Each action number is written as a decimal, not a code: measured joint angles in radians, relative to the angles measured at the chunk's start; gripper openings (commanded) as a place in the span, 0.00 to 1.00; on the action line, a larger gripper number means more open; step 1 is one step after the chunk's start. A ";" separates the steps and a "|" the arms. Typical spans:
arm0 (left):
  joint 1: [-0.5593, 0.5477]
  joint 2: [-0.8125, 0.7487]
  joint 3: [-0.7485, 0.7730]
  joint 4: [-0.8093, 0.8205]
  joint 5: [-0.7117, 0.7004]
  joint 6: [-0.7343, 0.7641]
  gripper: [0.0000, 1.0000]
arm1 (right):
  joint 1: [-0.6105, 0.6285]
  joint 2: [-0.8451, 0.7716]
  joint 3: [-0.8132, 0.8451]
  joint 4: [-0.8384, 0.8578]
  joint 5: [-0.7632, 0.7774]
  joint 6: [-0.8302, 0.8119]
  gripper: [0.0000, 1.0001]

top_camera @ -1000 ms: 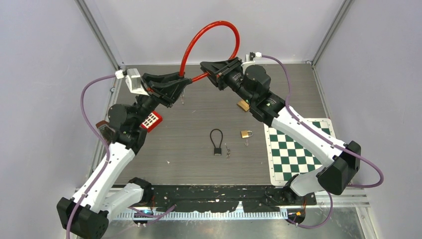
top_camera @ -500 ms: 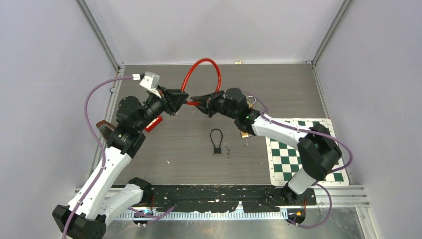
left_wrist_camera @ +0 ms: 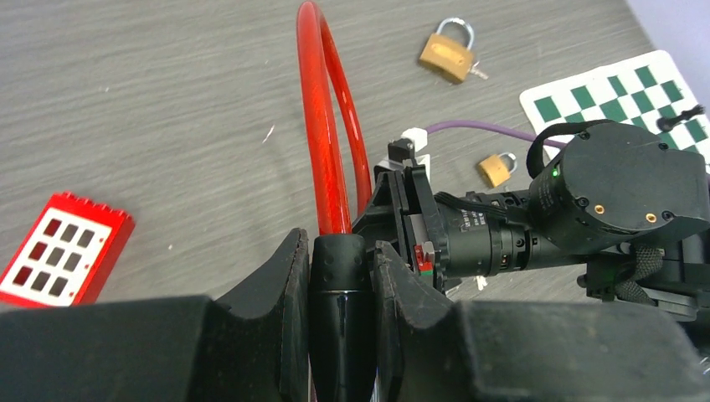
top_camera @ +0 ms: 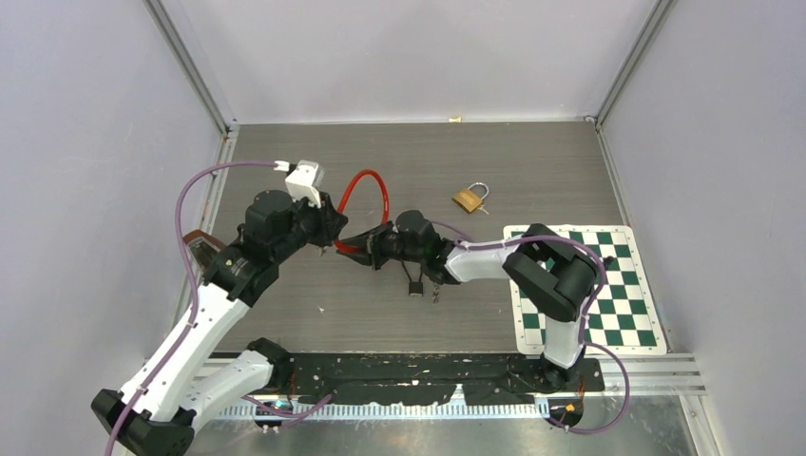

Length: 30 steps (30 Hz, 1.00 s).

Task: Lock with the key
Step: Lock the lock.

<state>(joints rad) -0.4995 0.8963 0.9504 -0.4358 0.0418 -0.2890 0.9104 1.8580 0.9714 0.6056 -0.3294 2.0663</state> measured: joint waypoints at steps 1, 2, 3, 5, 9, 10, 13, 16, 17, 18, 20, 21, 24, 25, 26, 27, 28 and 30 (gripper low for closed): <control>-0.005 -0.007 0.000 -0.021 -0.017 0.001 0.00 | 0.010 0.013 0.000 0.020 -0.002 0.000 0.05; -0.008 -0.013 0.000 -0.037 -0.028 0.001 0.00 | 0.016 0.020 0.000 0.032 -0.002 0.000 0.05; -0.011 -0.020 -0.001 -0.053 -0.041 0.000 0.00 | 0.024 0.026 -0.003 0.049 -0.002 0.000 0.05; -0.018 -0.037 -0.003 -0.078 -0.061 0.000 0.00 | 0.036 0.030 -0.014 0.081 0.003 0.000 0.05; -0.037 -0.044 -0.003 -0.116 -0.094 -0.010 0.00 | 0.054 0.030 -0.051 0.133 0.023 0.000 0.05; -0.041 -0.038 -0.003 -0.128 -0.102 -0.015 0.00 | 0.058 0.030 -0.061 0.139 0.028 0.000 0.05; -0.055 -0.006 0.002 -0.164 -0.128 -0.025 0.00 | 0.064 0.035 -0.084 0.143 0.040 0.000 0.05; -0.068 0.029 0.007 -0.198 -0.156 -0.043 0.00 | 0.068 0.051 -0.098 0.145 0.046 0.000 0.05; -0.071 0.035 0.008 -0.209 -0.164 -0.049 0.00 | 0.069 0.055 -0.102 0.145 0.047 0.000 0.05; -0.072 0.045 0.009 -0.217 -0.171 -0.055 0.00 | 0.071 0.058 -0.108 0.145 0.049 0.000 0.06; -0.075 0.056 0.009 -0.232 -0.183 -0.072 0.00 | 0.074 0.061 -0.116 0.146 0.053 0.000 0.11; -0.077 0.059 0.009 -0.238 -0.188 -0.081 0.00 | 0.076 0.061 -0.119 0.147 0.056 0.000 0.12; -0.077 0.058 0.008 -0.248 -0.201 -0.104 0.00 | 0.078 0.061 -0.121 0.149 0.060 0.000 0.20; -0.077 0.056 0.008 -0.249 -0.207 -0.113 0.00 | 0.078 0.061 -0.121 0.149 0.062 0.000 0.22; -0.077 0.054 0.006 -0.249 -0.209 -0.117 0.00 | 0.079 0.061 -0.121 0.149 0.065 0.000 0.27; -0.077 0.050 0.003 -0.249 -0.213 -0.124 0.00 | 0.080 0.061 -0.121 0.149 0.069 0.000 0.28; -0.077 0.046 -0.001 -0.249 -0.219 -0.128 0.00 | 0.080 0.061 -0.123 0.150 0.072 0.000 0.30; -0.077 0.040 -0.009 -0.250 -0.233 -0.133 0.00 | 0.085 0.061 -0.132 0.157 0.074 0.000 0.34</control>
<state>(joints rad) -0.5766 0.9363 0.9413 -0.6857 -0.1917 -0.4221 0.9955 1.9194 0.8394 0.7624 -0.2558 2.0663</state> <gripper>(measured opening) 0.242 0.298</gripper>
